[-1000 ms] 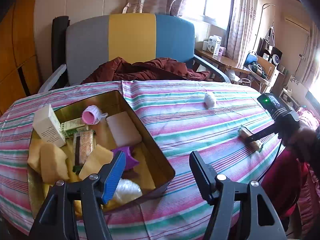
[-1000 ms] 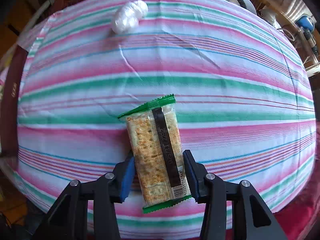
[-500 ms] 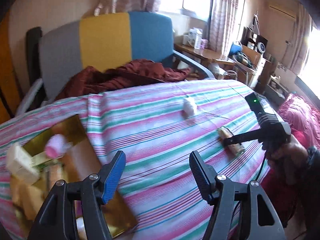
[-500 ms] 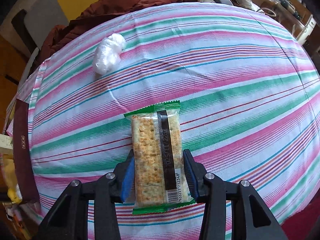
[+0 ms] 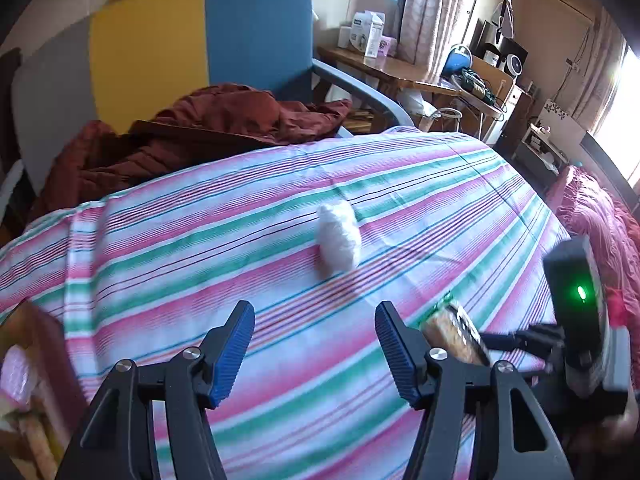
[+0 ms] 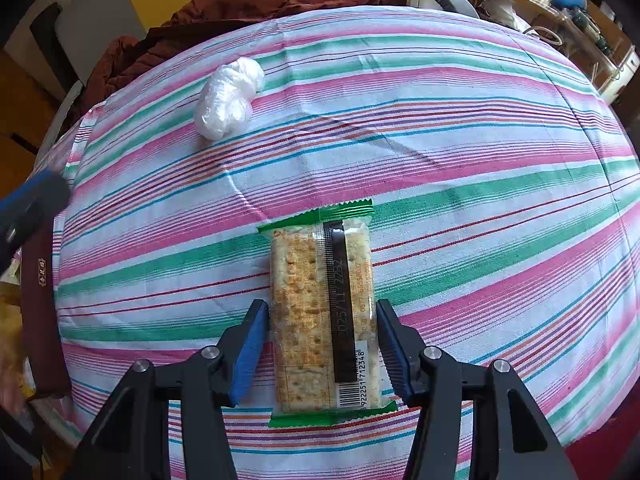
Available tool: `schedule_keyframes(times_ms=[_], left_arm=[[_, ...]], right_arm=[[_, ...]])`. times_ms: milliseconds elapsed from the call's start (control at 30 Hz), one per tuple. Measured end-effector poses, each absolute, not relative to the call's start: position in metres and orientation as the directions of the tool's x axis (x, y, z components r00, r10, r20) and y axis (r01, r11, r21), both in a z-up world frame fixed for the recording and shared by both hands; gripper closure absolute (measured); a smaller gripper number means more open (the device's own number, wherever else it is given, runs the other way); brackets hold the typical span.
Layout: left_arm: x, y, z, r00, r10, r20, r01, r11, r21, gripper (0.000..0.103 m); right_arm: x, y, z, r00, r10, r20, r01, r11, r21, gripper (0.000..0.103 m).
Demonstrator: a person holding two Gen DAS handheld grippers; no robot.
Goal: Organize objects
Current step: 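Grasp the cracker packet with the right gripper while the left gripper grasps the white ball, then carry the white ball and cracker packet into the gold tray and release them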
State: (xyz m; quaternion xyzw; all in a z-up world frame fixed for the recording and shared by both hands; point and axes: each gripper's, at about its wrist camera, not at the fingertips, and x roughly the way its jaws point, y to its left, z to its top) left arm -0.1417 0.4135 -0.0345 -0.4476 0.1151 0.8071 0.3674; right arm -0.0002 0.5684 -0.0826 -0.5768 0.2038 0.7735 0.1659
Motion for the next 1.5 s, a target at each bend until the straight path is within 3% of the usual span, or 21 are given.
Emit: schedule_keyframes(times_ms=[200, 433, 533, 600, 667, 833, 1267, 1500], left_arm=[[-0.172, 0.459, -0.059, -0.29, 0.465, -0.837, -0.688, -0.709, -0.155, 0.04], [-0.197, 0.499, -0.079, -0.275, 0.438, -0.856, -0.694, -0.706, -0.139, 0.041], [-0.208, 0.511, -0.096, -0.249, 0.407, -0.879, -0.69, -0.711, -0.133, 0.064], [-0.212, 0.508, -0.102, -0.267, 0.417, -0.869, -0.679, -0.721, -0.138, 0.07], [-0.208, 0.501, -0.103, -0.28, 0.419, -0.864, -0.676, -0.725, -0.132, 0.071], [-0.184, 0.461, -0.099, -0.294, 0.403, -0.867, -0.647, -0.752, -0.13, 0.071], [-0.071, 0.356, -0.097, -0.338, 0.429, -0.838, -0.607, -0.78, -0.155, 0.071], [-0.039, 0.341, -0.1, -0.396, 0.44, -0.806, -0.647, -0.756, -0.095, 0.071]], right_arm=[[-0.001, 0.569, -0.079, -0.28, 0.017, -0.96, -0.491, -0.862, 0.128, 0.044], [0.0, 0.573, -0.074, -0.277, 0.004, -0.961, -0.466, -0.875, 0.131, 0.033], [0.0, 0.574, -0.072, -0.276, 0.004, -0.961, -0.465, -0.876, 0.13, 0.033], [0.0, 0.576, -0.07, -0.282, 0.0, -0.959, -0.467, -0.873, 0.137, 0.033], [0.001, 0.578, -0.068, -0.29, -0.002, -0.957, -0.471, -0.87, 0.145, 0.034], [0.007, 0.604, -0.06, -0.307, 0.01, -0.952, -0.494, -0.857, 0.15, 0.048], [0.021, 0.564, -0.064, -0.273, 0.047, -0.961, -0.474, -0.876, 0.091, 0.047], [0.025, 0.562, -0.06, -0.264, 0.063, -0.962, -0.464, -0.883, 0.069, 0.046]])
